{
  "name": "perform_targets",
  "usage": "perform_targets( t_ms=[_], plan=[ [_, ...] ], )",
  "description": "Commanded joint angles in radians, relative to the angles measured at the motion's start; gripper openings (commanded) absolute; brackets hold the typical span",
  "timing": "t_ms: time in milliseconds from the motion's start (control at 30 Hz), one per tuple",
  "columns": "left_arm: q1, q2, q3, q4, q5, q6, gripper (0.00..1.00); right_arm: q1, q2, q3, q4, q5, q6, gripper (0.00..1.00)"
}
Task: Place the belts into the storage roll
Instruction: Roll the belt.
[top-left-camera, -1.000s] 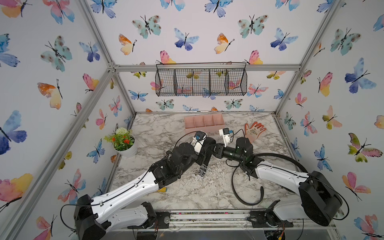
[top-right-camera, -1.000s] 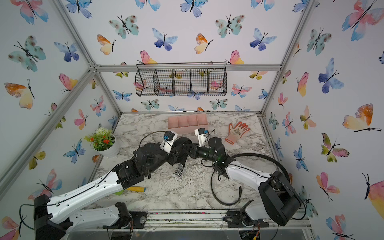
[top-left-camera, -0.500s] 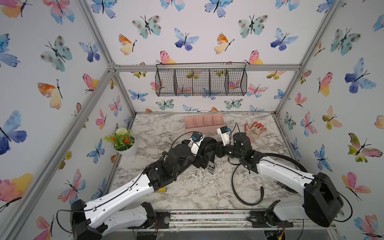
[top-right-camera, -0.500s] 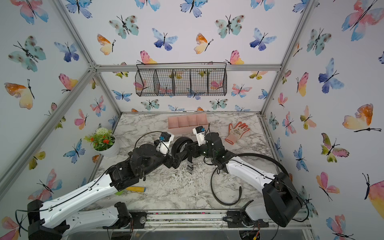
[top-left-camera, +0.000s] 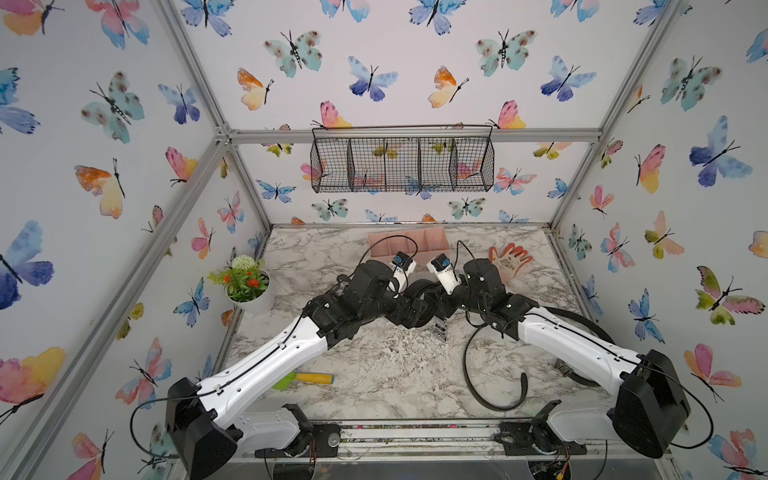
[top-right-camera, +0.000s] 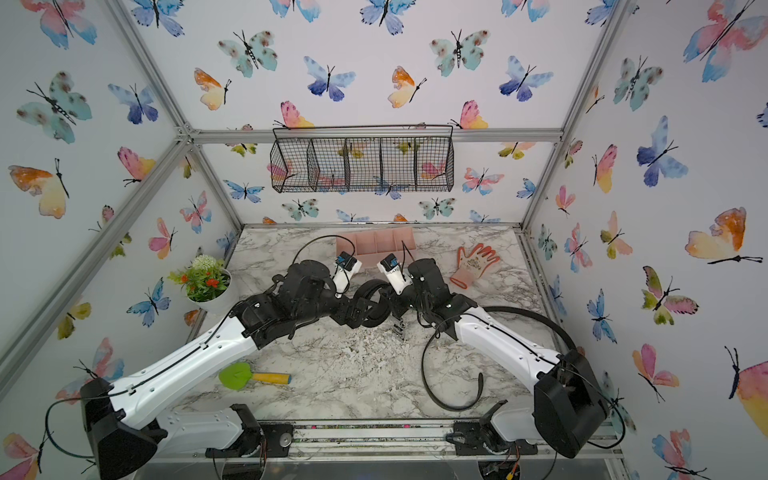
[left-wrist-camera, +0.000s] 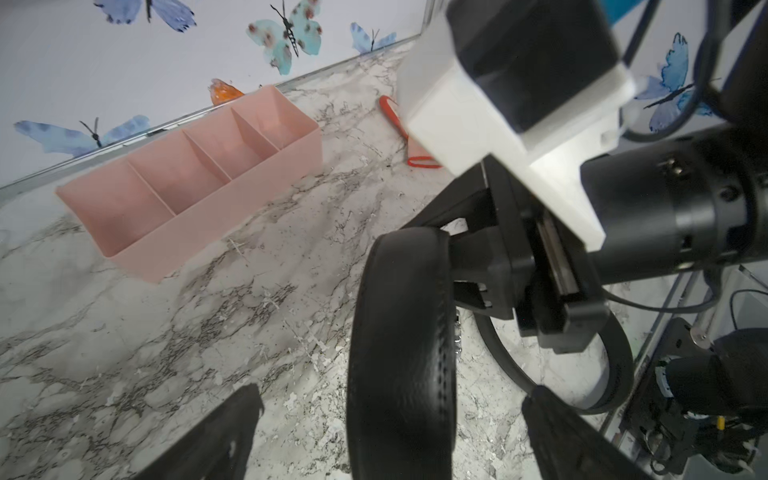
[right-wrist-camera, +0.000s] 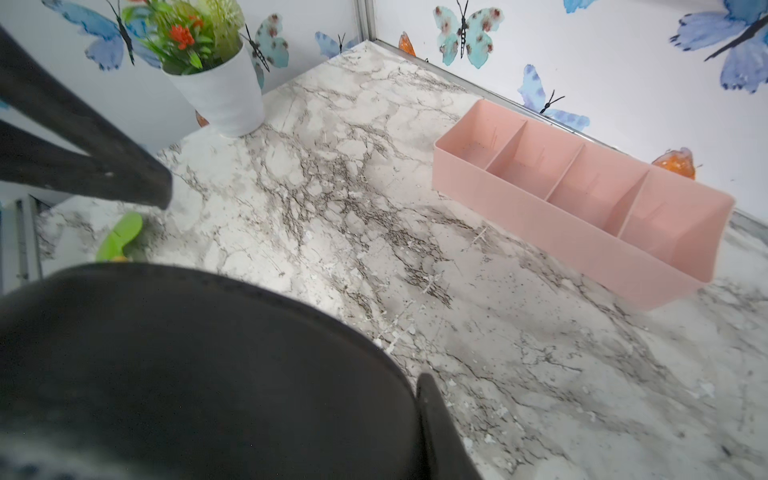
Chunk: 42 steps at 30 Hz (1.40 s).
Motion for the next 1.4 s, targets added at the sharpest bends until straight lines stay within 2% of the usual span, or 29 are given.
perform_targets(
  t_ms=[0,167,400,500,633,733,833,900,933,1000,1033,1067,1100,1133,1300,1333,1367],
  plan=[
    [0.005,0.051,0.052,-0.053,0.077,0.024,0.98,0.006,-0.033,0.031,-0.027,0.031,-0.097,0.04],
    [0.004,0.101,0.062,-0.028,0.093,0.026,0.99,0.008,-0.053,0.018,-0.035,0.02,-0.109,0.04],
    [0.004,0.144,0.096,-0.045,0.113,0.038,0.88,0.008,-0.081,-0.013,-0.024,0.003,-0.115,0.04],
    [0.004,0.155,0.105,-0.051,0.114,0.041,0.76,0.007,-0.094,-0.021,-0.017,-0.009,-0.117,0.04],
    [0.005,0.167,0.103,-0.042,0.139,0.04,0.7,0.007,-0.099,-0.026,-0.017,-0.013,-0.118,0.04],
    [0.004,0.186,0.114,-0.056,0.162,0.044,0.5,0.007,-0.099,-0.031,-0.009,-0.01,-0.111,0.04],
    [0.004,0.195,0.124,-0.077,0.156,0.051,0.39,0.007,-0.097,-0.03,-0.007,0.0,-0.098,0.03],
    [0.005,0.192,0.119,-0.076,0.152,0.052,0.36,0.007,-0.099,-0.035,0.003,0.005,-0.081,0.03],
    [0.005,0.188,0.116,-0.074,0.144,0.049,0.3,0.008,-0.099,-0.035,0.012,0.01,-0.062,0.04],
    [0.005,0.181,0.115,-0.072,0.117,0.046,0.29,0.007,-0.095,-0.031,0.017,0.033,-0.017,0.06],
    [0.004,0.178,0.117,-0.079,0.094,0.044,0.28,0.006,-0.092,-0.025,0.02,0.042,0.009,0.09],
    [0.003,0.176,0.122,-0.086,0.074,0.044,0.27,0.006,-0.089,-0.019,0.02,0.046,0.03,0.17],
    [0.004,0.173,0.123,-0.087,0.052,0.045,0.26,0.006,-0.086,-0.011,0.022,0.055,0.06,0.32],
    [0.004,0.168,0.122,-0.085,0.031,0.044,0.26,0.006,-0.084,-0.006,0.028,0.063,0.09,0.42],
    [0.005,0.172,0.134,-0.086,-0.098,0.021,0.26,0.004,-0.106,0.008,0.035,0.07,0.177,0.74],
    [0.005,0.173,0.135,-0.08,-0.113,0.016,0.27,0.004,-0.115,0.008,0.035,0.072,0.184,0.95],
    [0.005,0.174,0.135,-0.072,-0.141,0.005,0.27,0.003,-0.12,0.01,0.033,0.073,0.184,0.99]
  ],
)
